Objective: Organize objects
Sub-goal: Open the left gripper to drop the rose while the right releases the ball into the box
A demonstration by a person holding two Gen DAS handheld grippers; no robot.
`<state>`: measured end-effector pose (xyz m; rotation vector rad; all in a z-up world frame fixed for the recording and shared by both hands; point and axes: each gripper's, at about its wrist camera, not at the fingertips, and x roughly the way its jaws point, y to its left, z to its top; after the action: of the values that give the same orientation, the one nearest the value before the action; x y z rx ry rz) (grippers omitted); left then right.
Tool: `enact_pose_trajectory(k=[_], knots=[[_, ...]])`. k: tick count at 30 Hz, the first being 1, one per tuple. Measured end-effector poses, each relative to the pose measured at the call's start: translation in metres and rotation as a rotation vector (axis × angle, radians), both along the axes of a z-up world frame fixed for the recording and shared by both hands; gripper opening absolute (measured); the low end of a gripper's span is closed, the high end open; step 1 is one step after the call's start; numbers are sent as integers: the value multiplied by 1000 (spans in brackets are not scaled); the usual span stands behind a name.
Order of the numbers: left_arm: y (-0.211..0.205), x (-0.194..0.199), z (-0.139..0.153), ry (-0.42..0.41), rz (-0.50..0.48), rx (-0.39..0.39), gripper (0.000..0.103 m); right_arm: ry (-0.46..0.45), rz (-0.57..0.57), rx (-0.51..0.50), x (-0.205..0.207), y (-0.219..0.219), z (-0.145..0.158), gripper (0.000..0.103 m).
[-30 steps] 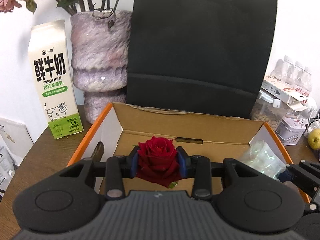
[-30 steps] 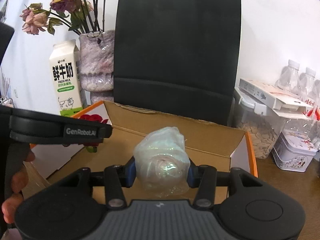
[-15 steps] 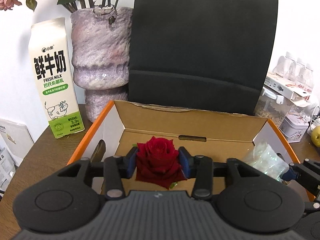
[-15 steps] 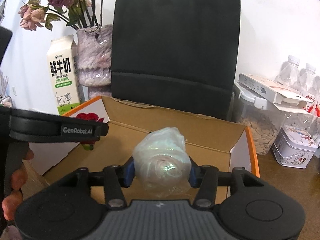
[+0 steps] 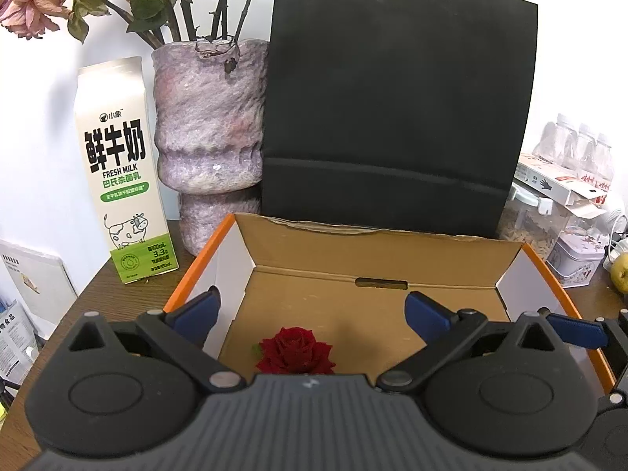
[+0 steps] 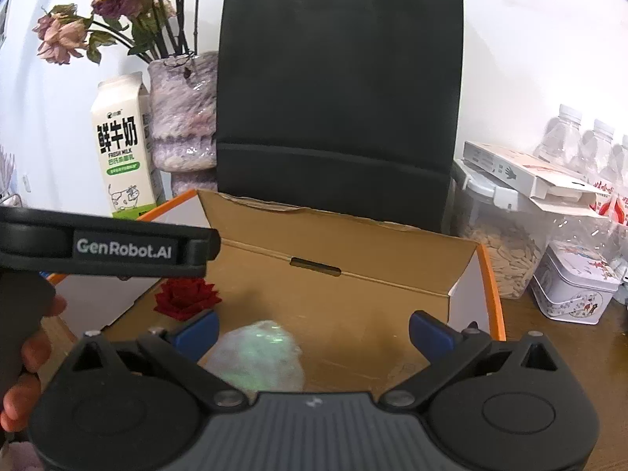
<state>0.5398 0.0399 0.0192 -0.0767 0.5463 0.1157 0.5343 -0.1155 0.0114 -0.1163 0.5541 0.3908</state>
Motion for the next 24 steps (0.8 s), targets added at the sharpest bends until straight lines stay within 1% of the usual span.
enact_pose_trajectory(k=[6,11,19,24], knots=[[1,-3,3,-5,0,-9,103,-1,7,16,-2,-4,3,103],[0,-15,15,-36,-22,-20,103,-17,11,33,-8,-9,14,103],[-3,-48,40,-112,-54,-19,103,-55,11,48,-27,-19,35,103],[-5,-68,45,-120,-59,-16,103,-52,27,61,-43,-24,41,103]])
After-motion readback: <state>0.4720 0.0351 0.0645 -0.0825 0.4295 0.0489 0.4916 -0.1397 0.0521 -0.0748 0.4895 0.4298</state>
